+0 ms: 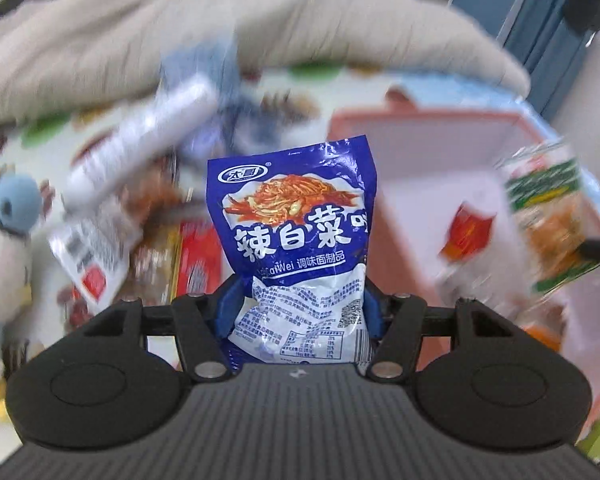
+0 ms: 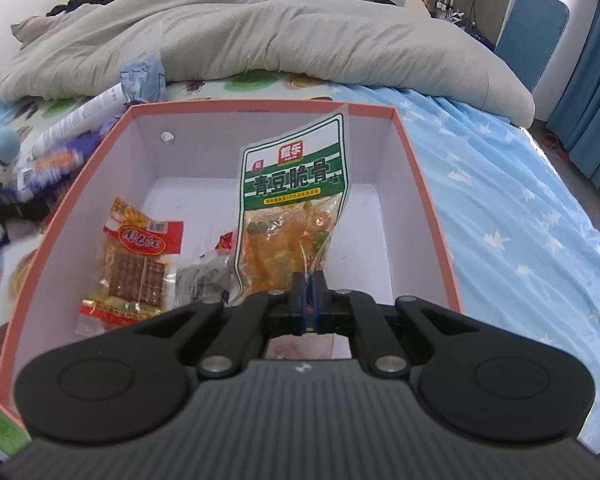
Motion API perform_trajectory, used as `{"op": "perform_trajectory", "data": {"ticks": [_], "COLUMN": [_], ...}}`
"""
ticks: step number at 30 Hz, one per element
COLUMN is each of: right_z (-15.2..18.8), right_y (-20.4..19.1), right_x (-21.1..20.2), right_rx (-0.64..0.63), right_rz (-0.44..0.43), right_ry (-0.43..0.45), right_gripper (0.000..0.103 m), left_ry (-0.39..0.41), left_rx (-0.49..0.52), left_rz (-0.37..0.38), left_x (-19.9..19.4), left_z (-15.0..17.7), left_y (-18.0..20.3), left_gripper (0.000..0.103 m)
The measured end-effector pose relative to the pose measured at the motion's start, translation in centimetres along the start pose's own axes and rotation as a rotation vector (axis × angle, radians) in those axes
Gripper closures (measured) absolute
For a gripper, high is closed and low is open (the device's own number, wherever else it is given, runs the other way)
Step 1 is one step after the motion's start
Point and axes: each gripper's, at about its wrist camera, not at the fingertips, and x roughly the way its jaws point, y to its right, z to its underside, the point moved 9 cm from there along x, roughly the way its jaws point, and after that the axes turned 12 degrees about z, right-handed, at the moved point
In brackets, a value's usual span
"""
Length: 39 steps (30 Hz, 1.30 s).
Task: Organize snacks
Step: 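Open both tools to drop the blue bag and green packet into the pink box, then withdraw both tools from the pink box toward the remaining snacks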
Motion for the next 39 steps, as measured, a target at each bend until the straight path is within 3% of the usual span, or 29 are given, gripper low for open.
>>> {"op": "perform_trajectory", "data": {"ticks": [3, 6, 13, 17, 19, 20, 25, 27, 39], "right_z": [-0.3, -0.3, 1.5, 1.9, 1.9, 1.9, 1.3, 0.8, 0.2], "right_y": [0.0, 0.2, 0.9, 1.8, 2.3, 2.6, 3.7, 4.2, -0.1], "right_x": [0.4, 1.2, 2.8, 2.2, 1.8, 1.6, 0.2, -1.1, -11.0], "right_rx": [0.012, 0.03, 0.043, 0.078, 0.106, 0.121, 0.157, 0.192, 0.181], "right_rz": [-0.015, -0.019, -0.014, -0.035, -0.037, -0.041, -0.024, -0.023, -0.161], "right_ry": [-0.015, -0.045, -0.125, -0.116, -0.107, -0.109, -0.074, -0.038, 0.182], "right_gripper": [0.097, 0.097, 0.096, 0.094, 0.092, 0.092, 0.09, 0.078, 0.078], "left_ry": [0.056, 0.053, -0.074, -0.136, -0.134, -0.132, -0.089, -0.056, 0.137], "left_rx": [-0.003, -0.009, 0.021, 0.019, 0.029, 0.032, 0.049, 0.044, 0.037], "left_rz": [0.061, 0.114, 0.167, 0.191, 0.183, 0.184, 0.165, 0.165, 0.139], "left_x": [-1.2, -0.7, 4.0, 5.7, 6.3, 6.3, 5.0, 3.6, -7.7], "left_z": [-2.2, -3.9, -4.5, -3.4, -3.1, -3.0, -3.8, -4.1, -2.0], "left_y": [3.0, 6.3, 13.1, 14.9, 14.7, 14.8, 13.8, 13.5, 9.8], "left_gripper": [0.038, 0.038, 0.037, 0.036, 0.027, 0.017, 0.016, 0.016, 0.016]}}
